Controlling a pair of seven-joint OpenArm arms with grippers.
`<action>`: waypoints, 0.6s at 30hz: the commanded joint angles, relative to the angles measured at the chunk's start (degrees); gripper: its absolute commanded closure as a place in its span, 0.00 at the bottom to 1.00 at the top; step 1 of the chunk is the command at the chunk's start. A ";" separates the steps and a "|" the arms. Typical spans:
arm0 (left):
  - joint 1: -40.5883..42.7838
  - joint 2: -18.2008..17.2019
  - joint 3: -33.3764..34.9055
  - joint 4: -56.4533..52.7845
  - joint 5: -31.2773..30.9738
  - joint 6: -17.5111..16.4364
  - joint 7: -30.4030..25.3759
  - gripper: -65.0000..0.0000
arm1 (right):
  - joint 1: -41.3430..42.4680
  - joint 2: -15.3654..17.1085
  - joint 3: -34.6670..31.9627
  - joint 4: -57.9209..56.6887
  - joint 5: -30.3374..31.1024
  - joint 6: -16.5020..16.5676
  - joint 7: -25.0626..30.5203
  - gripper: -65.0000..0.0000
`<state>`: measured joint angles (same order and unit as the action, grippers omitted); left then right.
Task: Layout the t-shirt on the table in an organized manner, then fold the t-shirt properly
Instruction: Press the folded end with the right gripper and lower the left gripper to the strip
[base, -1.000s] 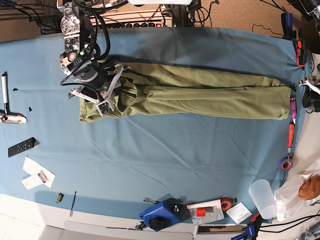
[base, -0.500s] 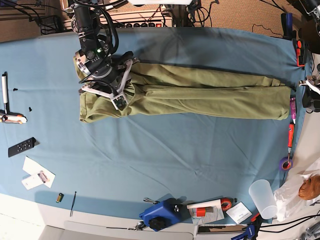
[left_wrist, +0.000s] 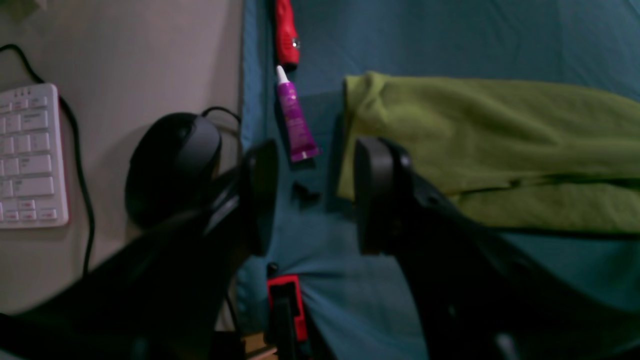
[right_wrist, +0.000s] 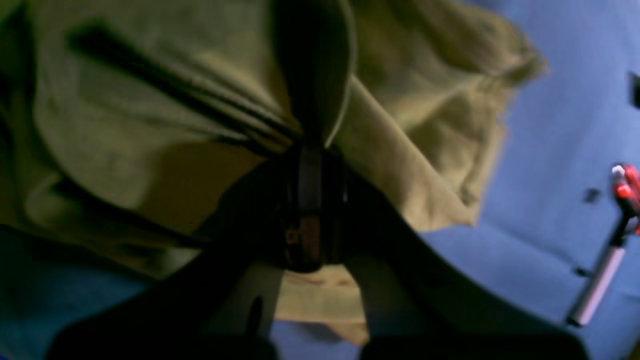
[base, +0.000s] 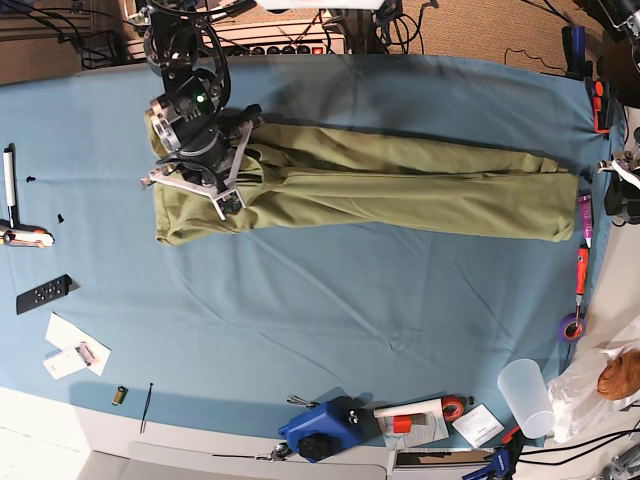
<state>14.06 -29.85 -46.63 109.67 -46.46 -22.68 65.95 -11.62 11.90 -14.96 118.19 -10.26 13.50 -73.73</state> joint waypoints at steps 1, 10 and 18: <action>-0.39 -1.27 -0.48 0.83 -0.72 0.11 -1.40 0.60 | -0.09 0.33 0.17 2.62 -0.48 -0.07 0.72 1.00; -0.39 -1.27 -0.48 0.83 -0.74 0.11 -1.25 0.60 | -6.97 0.33 0.17 10.62 -2.49 -0.13 1.31 1.00; 0.09 -0.15 -0.48 0.83 -3.04 0.09 -0.33 0.60 | -8.70 0.33 2.82 11.10 -3.28 -0.59 2.91 1.00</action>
<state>14.24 -29.02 -46.63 109.67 -48.31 -22.52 66.24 -20.60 12.03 -12.38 128.27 -12.14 13.28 -71.37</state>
